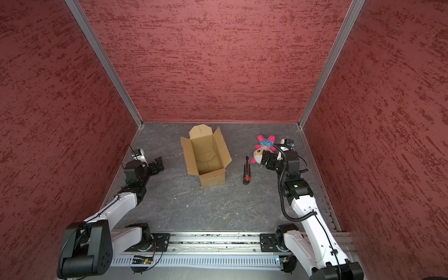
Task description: Unpack the express box
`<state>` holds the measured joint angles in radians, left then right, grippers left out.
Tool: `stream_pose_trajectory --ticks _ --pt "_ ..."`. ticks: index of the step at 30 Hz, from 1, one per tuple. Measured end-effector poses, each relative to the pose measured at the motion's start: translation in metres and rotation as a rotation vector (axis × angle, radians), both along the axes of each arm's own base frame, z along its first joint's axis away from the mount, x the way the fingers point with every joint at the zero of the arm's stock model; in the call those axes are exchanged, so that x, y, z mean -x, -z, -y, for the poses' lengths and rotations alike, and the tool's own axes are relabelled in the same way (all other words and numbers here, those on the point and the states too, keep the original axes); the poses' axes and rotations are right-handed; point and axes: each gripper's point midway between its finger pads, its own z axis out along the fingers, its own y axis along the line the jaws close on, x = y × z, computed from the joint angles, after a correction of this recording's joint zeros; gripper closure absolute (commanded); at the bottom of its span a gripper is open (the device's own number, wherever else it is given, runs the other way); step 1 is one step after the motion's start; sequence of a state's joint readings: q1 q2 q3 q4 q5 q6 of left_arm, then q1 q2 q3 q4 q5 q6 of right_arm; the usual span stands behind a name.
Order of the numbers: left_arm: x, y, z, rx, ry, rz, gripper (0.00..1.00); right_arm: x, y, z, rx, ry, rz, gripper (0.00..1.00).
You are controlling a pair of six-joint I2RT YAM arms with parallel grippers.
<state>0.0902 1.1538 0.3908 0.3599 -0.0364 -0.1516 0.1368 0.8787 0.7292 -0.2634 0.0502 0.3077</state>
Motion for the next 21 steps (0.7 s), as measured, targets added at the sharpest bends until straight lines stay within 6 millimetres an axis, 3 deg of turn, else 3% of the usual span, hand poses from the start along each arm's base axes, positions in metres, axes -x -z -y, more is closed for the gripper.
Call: stream_pose_trajectory --ticks 13,21 --pt "-0.028 0.013 -0.002 -0.023 0.013 0.065 0.0 0.003 -0.001 -0.005 -0.009 -0.009 0.016 0.01" --pt "-0.03 0.015 0.007 -0.043 0.075 0.114 0.0 0.005 0.016 -0.003 -0.004 0.006 0.013 0.01"
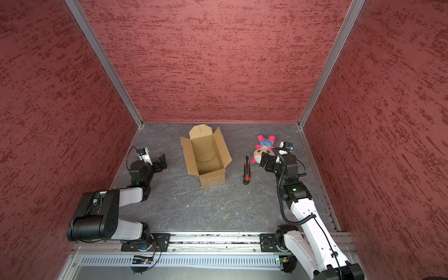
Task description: Unpack the express box
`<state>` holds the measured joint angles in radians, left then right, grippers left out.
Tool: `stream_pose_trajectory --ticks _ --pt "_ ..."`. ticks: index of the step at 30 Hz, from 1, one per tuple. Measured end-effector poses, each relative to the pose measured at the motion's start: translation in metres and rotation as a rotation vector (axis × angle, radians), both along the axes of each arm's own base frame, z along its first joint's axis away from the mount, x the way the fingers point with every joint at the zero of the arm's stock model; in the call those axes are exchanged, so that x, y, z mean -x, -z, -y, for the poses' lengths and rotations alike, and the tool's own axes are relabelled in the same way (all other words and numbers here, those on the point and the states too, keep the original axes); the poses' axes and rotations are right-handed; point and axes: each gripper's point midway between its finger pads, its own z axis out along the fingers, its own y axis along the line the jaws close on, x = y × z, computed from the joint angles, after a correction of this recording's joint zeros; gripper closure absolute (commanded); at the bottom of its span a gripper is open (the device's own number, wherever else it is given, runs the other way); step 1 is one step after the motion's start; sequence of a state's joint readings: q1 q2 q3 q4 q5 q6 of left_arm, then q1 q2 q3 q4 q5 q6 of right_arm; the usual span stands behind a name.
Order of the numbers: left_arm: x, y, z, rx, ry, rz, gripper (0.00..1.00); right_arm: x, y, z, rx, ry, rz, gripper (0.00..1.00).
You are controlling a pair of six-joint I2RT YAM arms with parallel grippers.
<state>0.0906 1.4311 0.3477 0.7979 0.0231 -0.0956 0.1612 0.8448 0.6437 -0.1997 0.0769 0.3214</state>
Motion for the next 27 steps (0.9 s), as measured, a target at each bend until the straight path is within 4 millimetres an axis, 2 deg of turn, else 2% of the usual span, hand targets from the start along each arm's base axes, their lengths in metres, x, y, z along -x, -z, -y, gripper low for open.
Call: stream_pose_trajectory --ticks 5,7,10,17,24,27 --pt "-0.007 0.008 0.012 -0.024 0.063 0.012 0.01 0.002 0.019 0.002 0.007 0.011 -0.002 0.01" --pt "-0.007 0.014 0.019 -0.035 0.087 -0.006 0.0 0.002 0.022 0.004 0.013 0.019 0.003 0.01" --pt "-0.01 0.014 0.025 -0.053 0.11 -0.008 0.0 0.0 0.02 0.007 0.026 0.031 0.019 0.01" --pt "-0.013 0.01 0.027 -0.069 0.116 0.002 0.0 -0.007 0.018 0.014 0.064 0.068 0.042 0.01" --pt "-0.013 0.01 0.027 -0.071 0.116 0.001 0.0 -0.006 0.042 0.029 0.147 0.127 0.023 0.01" --pt "-0.013 0.01 0.027 -0.071 0.116 0.002 0.0 -0.006 0.046 0.036 0.195 0.157 0.041 0.01"
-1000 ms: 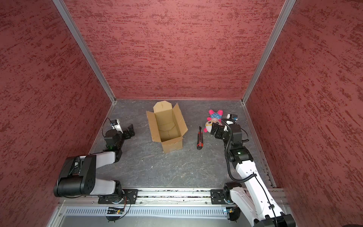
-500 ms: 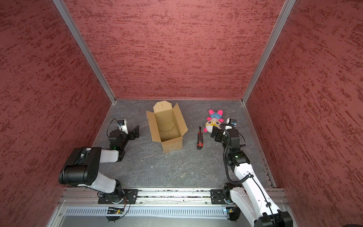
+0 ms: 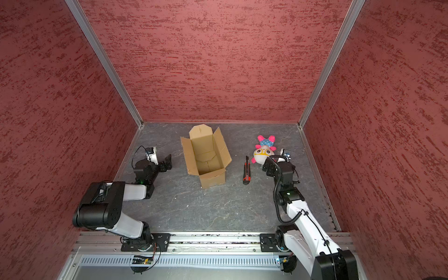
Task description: Unpack the express box
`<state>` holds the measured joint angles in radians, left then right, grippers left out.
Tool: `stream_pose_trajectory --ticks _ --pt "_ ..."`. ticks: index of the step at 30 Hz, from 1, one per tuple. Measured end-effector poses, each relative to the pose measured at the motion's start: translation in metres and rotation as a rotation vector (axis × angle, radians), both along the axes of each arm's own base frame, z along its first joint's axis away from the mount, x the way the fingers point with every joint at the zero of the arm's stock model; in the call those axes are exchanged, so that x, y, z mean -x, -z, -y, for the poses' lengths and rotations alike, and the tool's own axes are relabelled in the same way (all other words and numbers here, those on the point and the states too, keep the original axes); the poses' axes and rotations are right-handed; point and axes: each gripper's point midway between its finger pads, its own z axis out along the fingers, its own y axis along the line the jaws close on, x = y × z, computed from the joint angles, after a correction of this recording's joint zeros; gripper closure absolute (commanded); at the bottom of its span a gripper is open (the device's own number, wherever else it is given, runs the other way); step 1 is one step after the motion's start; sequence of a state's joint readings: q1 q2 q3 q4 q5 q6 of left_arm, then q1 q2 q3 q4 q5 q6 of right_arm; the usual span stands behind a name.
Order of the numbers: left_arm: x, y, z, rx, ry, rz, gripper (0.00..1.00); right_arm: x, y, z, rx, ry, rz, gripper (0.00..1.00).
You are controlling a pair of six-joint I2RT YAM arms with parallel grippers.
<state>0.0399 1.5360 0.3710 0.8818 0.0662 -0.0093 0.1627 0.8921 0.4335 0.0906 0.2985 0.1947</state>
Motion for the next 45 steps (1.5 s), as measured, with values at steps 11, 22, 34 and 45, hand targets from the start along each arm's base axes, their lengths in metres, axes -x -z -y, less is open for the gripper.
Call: stream_pose_trajectory --ticks 11,22,34,45 --pt "0.0 0.0 0.0 0.0 0.0 0.0 0.0 -0.003 0.026 0.018 0.122 0.07 0.043 0.01" --pt "0.0 0.0 0.0 -0.001 -0.001 0.0 0.0 -0.025 0.059 0.019 0.183 0.061 0.03 0.01" --pt "0.0 0.0 0.0 -0.001 -0.001 0.0 0.0 -0.053 0.051 0.024 0.216 0.055 0.124 0.01" --pt "0.0 0.0 0.0 -0.001 -0.001 0.0 0.0 -0.05 0.052 0.048 0.151 0.098 0.188 0.01"
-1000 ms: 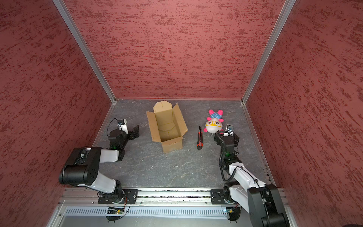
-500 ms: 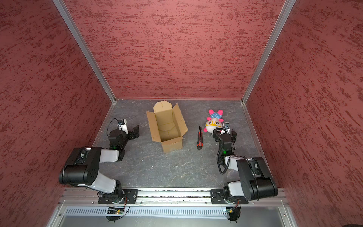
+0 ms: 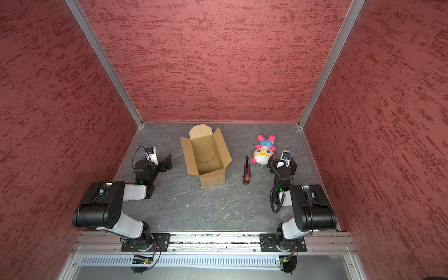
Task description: Unpack the express box
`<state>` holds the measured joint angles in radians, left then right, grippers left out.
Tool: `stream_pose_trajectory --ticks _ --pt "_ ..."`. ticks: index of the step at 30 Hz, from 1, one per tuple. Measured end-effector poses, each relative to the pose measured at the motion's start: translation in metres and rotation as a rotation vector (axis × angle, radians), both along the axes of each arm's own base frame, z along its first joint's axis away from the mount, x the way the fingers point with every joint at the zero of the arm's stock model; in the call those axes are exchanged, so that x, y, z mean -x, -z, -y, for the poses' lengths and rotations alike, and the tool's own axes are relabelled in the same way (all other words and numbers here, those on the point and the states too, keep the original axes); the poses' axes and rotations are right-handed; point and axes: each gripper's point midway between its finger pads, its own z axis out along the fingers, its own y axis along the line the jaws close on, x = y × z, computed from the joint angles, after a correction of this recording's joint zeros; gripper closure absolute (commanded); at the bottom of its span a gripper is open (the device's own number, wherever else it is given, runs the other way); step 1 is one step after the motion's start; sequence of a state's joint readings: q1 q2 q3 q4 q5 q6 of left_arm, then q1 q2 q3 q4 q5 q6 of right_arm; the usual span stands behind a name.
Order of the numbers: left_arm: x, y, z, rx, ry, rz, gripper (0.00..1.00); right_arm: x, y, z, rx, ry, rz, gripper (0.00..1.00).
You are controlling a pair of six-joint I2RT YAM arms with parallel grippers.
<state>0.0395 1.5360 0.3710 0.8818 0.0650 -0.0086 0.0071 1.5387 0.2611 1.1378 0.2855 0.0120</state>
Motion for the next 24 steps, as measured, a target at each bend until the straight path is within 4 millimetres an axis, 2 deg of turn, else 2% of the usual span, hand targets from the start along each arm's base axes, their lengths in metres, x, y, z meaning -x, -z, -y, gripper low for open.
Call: stream_pose_trajectory --ticks 3,24 --pt "0.0 0.0001 -0.0001 -0.001 0.0 0.0 0.0 -0.0006 0.0049 0.0008 -0.013 -0.008 -0.01 0.01" --pt "0.0 0.0 -0.0005 -0.004 -0.002 0.0 0.0 -0.0022 0.0005 -0.0023 -0.023 -0.027 0.011 0.01"
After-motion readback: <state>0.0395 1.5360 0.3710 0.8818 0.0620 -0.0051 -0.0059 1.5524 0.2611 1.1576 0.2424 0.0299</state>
